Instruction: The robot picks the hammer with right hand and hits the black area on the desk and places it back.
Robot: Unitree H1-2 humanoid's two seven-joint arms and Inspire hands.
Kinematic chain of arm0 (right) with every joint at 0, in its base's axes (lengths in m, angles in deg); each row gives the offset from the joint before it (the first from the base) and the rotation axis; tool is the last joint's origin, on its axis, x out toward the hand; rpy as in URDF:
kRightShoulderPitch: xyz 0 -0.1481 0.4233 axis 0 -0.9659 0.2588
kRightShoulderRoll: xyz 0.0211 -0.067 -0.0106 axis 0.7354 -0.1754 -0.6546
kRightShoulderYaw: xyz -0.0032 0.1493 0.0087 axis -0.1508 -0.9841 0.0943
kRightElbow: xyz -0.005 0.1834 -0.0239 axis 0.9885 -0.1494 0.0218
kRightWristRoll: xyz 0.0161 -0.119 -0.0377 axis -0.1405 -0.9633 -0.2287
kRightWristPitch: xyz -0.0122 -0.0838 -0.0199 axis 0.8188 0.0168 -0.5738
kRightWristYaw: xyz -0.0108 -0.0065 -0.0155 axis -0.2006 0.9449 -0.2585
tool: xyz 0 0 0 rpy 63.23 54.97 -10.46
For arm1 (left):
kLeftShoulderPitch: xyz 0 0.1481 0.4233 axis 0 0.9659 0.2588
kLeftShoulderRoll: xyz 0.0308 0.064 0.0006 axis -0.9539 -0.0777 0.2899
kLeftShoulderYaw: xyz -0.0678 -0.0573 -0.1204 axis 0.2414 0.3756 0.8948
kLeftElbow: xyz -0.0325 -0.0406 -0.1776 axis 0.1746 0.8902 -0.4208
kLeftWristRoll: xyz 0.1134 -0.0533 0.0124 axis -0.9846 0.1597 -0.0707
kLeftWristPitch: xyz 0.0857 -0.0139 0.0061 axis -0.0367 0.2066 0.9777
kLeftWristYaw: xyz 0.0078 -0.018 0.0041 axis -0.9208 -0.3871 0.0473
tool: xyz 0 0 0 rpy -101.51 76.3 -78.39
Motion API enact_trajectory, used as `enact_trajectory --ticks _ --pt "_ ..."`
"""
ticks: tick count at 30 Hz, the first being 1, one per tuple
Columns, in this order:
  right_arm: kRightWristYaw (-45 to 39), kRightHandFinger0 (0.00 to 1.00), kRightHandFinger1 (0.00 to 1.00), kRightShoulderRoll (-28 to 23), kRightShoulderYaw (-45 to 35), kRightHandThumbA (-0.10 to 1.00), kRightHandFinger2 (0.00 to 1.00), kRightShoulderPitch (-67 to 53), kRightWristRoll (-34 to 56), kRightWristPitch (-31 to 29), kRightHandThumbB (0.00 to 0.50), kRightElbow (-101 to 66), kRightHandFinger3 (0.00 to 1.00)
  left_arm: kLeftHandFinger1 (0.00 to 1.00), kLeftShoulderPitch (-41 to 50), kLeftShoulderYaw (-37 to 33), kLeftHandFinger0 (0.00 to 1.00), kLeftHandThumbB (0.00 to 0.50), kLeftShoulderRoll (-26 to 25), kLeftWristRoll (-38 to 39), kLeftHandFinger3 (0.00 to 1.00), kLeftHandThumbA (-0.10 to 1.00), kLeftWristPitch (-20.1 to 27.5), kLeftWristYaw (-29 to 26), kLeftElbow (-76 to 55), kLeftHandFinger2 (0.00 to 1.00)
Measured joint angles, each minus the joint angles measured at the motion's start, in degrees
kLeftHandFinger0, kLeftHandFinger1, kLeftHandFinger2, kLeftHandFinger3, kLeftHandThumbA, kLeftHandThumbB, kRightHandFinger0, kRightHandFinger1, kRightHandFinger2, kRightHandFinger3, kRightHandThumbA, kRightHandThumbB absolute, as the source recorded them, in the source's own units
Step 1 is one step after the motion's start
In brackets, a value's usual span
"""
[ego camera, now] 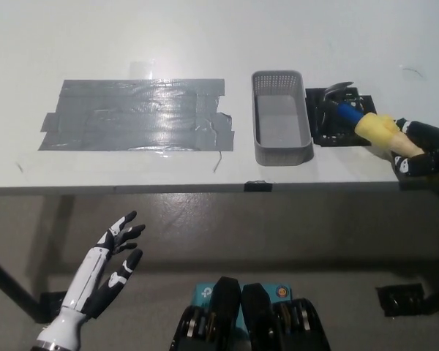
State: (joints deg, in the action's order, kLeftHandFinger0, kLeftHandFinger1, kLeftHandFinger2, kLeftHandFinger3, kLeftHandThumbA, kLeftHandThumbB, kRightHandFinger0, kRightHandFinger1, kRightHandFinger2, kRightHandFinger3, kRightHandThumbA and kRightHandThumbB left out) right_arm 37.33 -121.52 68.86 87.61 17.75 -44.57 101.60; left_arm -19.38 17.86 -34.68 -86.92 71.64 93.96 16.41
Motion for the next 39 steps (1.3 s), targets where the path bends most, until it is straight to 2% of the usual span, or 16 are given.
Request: enact_trajectory --ticks 6,14,16,19,21,24,27,29,30,31,33,35,36,37,38,39 --pt "0.7 0.28 0.71 -0.1 0.6 -0.10 0.98 0.4 -2.0 -0.7 0.081 -0.2 1.00 0.86 0.0 0.1 0.83 0.093 0.0 0.0 0.95 0.92 0.0 0.0 0.0 0.84" --pt "-0.6 0.20 0.62 -0.3 -2.1 -0.10 0.89 0.8 -1.9 0.4 0.115 -1.5 0.96 0.86 0.1 0.1 0.83 0.085 0.0 0.0 0.95 0.92 0.0 0.0 0.0 0.84" --pt "-1.1 0.22 0.64 -0.4 -3.4 -0.10 0.93 1.5 -1.6 1.3 0.081 -1.5 1.00 0.86 0.1 0.2 0.82 0.087 0.0 0.0 0.95 0.92 0.0 0.0 0.0 0.84" --pt "-1.5 0.21 0.68 -0.4 -4.6 -0.10 0.97 3.3 -1.3 2.1 0.088 -0.8 1.00 0.86 0.0 0.2 0.81 0.085 0.0 0.0 0.95 0.92 0.0 0.0 0.0 0.84" --pt "-1.6 0.22 0.70 -0.3 -5.2 -0.10 0.97 4.9 -1.0 2.2 0.098 1.1 1.00 0.86 0.1 0.2 0.81 0.089 0.0 -0.1 0.95 0.92 0.0 0.0 0.0 0.84" --pt "-1.4 0.21 0.66 0.1 -5.8 -0.10 0.94 7.1 -0.9 2.0 0.115 6.1 0.96 0.85 0.1 0.2 0.81 0.089 0.0 -0.1 0.95 0.93 0.0 0.0 -0.1 0.83" --pt "-0.6 0.13 0.65 0.9 -5.8 -0.10 0.95 8.0 -1.0 1.4 0.101 11.4 1.00 0.84 0.3 0.2 0.80 0.081 0.0 -0.1 0.94 0.92 0.0 0.0 -0.1 0.83" --pt "0.1 0.14 0.68 1.8 -5.8 -0.10 1.00 8.0 -1.1 1.0 0.091 14.4 1.00 0.84 0.3 0.2 0.80 0.078 0.0 0.0 0.94 0.91 0.0 0.0 -0.1 0.82" --pt "0.7 0.16 0.69 2.3 -5.8 -0.10 1.00 8.0 -1.1 0.7 0.091 15.9 1.00 0.84 0.3 0.2 0.80 0.077 0.0 0.0 0.94 0.91 0.0 0.0 -0.1 0.82" --pt "1.3 0.18 0.69 2.7 -5.8 -0.10 1.00 8.0 -1.1 0.3 0.113 16.8 1.00 0.84 0.3 0.2 0.80 0.078 0.0 0.0 0.94 0.91 0.0 0.0 -0.1 0.82" --pt "3.1 0.18 0.67 3.3 -5.8 -0.10 0.98 9.3 -1.1 -1.7 0.110 20.7 1.00 0.84 0.3 0.2 0.80 0.076 0.0 0.0 0.94 0.91 0.0 0.0 -0.1 0.81" --pt "4.4 0.20 0.68 3.8 -5.8 -0.10 1.00 10.5 -1.1 -3.3 0.111 23.8 1.00 0.82 0.3 0.2 0.79 0.076 0.0 0.0 0.94 0.91 0.0 0.0 -0.1 0.80" --pt "5.2 0.23 0.71 4.2 -5.7 -0.10 1.00 10.9 -1.2 -4.0 0.119 25.5 1.00 0.82 0.3 0.2 0.79 0.075 0.0 0.0 0.94 0.91 0.0 0.0 -0.2 0.80" --pt "6.3 0.29 0.77 4.5 -5.5 -0.10 1.00 11.4 -1.3 -4.8 0.156 26.9 1.00 0.82 0.3 0.2 0.79 0.074 0.0 0.0 0.94 0.91 0.0 0.0 -0.2 0.80" --pt "7.5 0.49 0.91 4.9 -5.4 0.06 1.00 11.7 -1.5 -5.6 0.173 28.4 1.00 0.82 0.3 0.2 0.79 0.074 0.0 -0.1 0.94 0.91 0.0 0.0 -0.2 0.79" --pt "8.6 0.75 1.00 5.1 -5.2 0.27 1.00 12.0 -1.7 -6.1 0.226 29.5 1.00 0.82 0.3 0.2 0.79 0.072 0.0 -0.1 0.93 0.91 0.0 0.0 -0.2 0.79"
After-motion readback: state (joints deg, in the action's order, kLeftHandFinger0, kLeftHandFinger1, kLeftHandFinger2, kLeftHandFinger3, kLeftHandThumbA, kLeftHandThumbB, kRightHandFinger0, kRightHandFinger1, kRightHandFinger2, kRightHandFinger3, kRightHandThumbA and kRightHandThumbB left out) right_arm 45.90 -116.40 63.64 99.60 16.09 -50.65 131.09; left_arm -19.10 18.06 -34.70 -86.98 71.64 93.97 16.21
